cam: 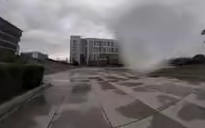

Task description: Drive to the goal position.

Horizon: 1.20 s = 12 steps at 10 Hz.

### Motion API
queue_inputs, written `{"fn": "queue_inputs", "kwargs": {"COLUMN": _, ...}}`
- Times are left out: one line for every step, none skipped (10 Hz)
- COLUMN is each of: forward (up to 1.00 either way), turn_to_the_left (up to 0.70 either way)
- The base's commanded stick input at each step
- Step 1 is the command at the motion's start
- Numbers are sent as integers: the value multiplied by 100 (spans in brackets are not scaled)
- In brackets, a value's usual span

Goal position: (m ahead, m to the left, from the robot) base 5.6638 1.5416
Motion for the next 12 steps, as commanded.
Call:
{"fn": "queue_inputs", "kwargs": {"forward": 70, "turn_to_the_left": 0}}
{"fn": "queue_inputs", "kwargs": {"forward": 70, "turn_to_the_left": 0}}
{"fn": "queue_inputs", "kwargs": {"forward": 70, "turn_to_the_left": 0}}
{"fn": "queue_inputs", "kwargs": {"forward": 70, "turn_to_the_left": 0}}
{"fn": "queue_inputs", "kwargs": {"forward": 70, "turn_to_the_left": 0}}
{"fn": "queue_inputs", "kwargs": {"forward": 70, "turn_to_the_left": 0}}
{"fn": "queue_inputs", "kwargs": {"forward": 70, "turn_to_the_left": 0}}
{"fn": "queue_inputs", "kwargs": {"forward": 70, "turn_to_the_left": 0}}
{"fn": "queue_inputs", "kwargs": {"forward": 70, "turn_to_the_left": 0}}
{"fn": "queue_inputs", "kwargs": {"forward": 70, "turn_to_the_left": 0}}
{"fn": "queue_inputs", "kwargs": {"forward": 70, "turn_to_the_left": 0}}
{"fn": "queue_inputs", "kwargs": {"forward": 70, "turn_to_the_left": 0}}
